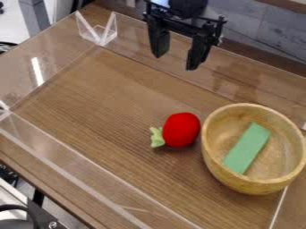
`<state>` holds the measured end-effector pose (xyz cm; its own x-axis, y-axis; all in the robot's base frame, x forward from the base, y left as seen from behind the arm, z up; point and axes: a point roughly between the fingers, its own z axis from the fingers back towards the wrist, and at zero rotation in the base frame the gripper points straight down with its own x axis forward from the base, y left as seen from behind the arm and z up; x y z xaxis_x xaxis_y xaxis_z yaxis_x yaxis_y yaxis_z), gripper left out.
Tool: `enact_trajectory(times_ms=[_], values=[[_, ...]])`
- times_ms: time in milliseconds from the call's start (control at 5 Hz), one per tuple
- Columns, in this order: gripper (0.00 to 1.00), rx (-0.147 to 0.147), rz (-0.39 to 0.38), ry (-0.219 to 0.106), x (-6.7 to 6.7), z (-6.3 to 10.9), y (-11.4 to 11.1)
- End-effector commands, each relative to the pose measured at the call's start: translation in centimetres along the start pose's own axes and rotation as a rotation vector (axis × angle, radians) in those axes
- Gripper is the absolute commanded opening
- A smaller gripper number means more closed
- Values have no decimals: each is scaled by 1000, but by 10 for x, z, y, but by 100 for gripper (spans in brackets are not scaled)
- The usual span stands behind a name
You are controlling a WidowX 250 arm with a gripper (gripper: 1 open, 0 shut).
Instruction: Remove the green stick from the brown bowl and put it on the table
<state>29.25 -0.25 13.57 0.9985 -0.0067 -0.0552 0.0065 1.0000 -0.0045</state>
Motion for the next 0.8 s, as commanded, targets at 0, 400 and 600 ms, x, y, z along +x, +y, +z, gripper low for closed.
enact_trajectory(times_ms=[0, 400, 600], values=[[100, -2, -81, 24, -2, -12, -10], [100, -24, -145, 3, 1, -5, -67], [100, -34, -164, -12, -1, -20, -95]])
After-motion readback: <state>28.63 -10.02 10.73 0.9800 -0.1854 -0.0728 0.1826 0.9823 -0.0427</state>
